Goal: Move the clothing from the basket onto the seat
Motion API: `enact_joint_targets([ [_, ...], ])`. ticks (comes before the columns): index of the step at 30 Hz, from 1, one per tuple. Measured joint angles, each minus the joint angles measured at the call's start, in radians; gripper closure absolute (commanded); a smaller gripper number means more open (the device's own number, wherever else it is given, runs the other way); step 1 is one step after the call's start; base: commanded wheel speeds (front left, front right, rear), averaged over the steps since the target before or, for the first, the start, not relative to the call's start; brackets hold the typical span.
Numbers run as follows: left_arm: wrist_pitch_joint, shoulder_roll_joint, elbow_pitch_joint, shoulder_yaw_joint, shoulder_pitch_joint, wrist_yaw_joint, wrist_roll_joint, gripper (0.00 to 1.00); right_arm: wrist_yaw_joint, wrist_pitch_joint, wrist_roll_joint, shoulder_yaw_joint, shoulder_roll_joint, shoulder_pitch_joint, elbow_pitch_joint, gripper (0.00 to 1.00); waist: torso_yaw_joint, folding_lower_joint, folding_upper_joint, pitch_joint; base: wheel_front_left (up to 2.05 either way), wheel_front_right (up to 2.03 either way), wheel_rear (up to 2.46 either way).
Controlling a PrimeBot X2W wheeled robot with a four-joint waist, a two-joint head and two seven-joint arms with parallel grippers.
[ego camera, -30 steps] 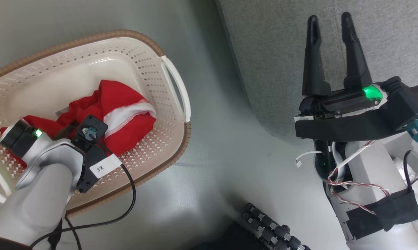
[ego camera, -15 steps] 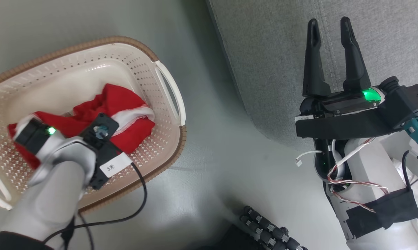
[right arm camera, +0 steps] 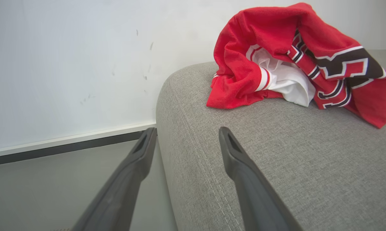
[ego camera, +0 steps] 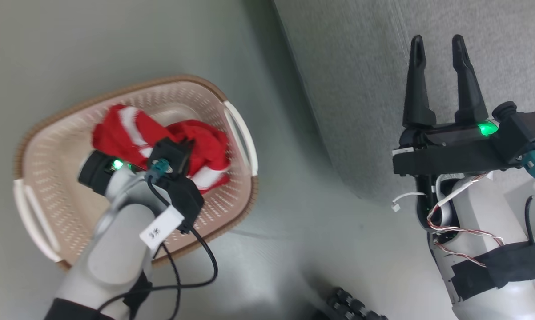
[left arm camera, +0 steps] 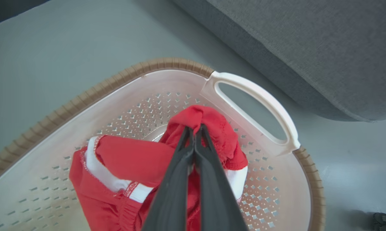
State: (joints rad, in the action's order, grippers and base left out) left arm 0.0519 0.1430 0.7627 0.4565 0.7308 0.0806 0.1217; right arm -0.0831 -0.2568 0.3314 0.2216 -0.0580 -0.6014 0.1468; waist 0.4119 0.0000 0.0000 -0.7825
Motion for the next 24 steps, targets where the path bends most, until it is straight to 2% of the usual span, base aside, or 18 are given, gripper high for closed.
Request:
enact_joint_targets([
  [13,0.149,-0.042,-0.046,-0.021,-0.084,0.019,0.072,1.0,0.004,0.0,-0.03,-0.045,-0.048,0.081,0.053,0.0,-0.104,-0.0001,-0.0001,0.17,0.0,0.0,0.0],
  [24,0.178,-0.05,-0.084,-0.032,-0.181,0.027,0.125,1.0,0.006,0.0,-0.044,-0.057,-0.057,0.168,0.079,0.0,-0.179,-0.0002,-0.0001,0.336,0.0,0.0,0.0],
])
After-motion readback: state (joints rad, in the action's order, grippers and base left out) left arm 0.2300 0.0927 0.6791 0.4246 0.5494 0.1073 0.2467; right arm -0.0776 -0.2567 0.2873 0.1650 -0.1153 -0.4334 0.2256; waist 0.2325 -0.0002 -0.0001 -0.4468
